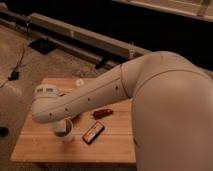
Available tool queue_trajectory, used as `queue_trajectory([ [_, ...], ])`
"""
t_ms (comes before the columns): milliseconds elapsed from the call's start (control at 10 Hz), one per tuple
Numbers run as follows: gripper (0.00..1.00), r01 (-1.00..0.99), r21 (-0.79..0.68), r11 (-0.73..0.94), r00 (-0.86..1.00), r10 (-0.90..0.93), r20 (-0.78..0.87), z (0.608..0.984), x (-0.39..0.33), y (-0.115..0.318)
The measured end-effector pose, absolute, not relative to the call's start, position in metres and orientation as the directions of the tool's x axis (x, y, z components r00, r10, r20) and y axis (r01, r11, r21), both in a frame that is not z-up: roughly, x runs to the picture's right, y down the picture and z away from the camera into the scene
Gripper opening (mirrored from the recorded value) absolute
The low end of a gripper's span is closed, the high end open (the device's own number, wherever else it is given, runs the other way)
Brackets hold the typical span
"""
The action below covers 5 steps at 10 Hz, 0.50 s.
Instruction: Place the white sponge in the ceramic cup
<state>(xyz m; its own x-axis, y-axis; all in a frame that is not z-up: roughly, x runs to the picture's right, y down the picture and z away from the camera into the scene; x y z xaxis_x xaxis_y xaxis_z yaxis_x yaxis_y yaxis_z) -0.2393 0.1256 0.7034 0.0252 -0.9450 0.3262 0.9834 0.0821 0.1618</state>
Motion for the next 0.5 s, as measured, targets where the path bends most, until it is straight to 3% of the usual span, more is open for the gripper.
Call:
queue_trajectory([
  [500,0.67,0.983,0.158,0.091,0.035,-0.944,0.329,0.7024,-0.2403,0.1258],
])
